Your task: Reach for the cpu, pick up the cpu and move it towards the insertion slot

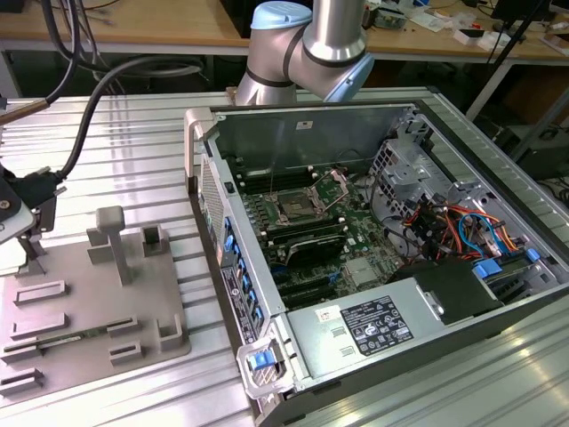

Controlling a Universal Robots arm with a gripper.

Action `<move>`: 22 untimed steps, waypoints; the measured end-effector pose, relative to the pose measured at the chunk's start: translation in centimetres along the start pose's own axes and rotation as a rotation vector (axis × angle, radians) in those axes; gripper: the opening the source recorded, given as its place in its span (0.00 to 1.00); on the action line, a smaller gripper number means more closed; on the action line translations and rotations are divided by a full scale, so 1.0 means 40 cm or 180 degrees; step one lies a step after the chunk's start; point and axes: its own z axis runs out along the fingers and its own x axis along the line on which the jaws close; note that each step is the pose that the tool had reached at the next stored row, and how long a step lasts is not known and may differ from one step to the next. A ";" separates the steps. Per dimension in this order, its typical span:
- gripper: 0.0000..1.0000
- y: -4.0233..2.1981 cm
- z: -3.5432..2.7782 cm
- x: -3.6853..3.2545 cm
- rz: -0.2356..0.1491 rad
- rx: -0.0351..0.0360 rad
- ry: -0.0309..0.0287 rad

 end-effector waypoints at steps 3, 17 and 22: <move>0.55 0.000 -0.005 0.000 0.0000 -0.0003 -0.0001; 0.55 0.001 -0.017 0.000 0.0000 -0.0007 -0.0004; 0.55 0.001 -0.036 0.000 0.0000 -0.0010 -0.0005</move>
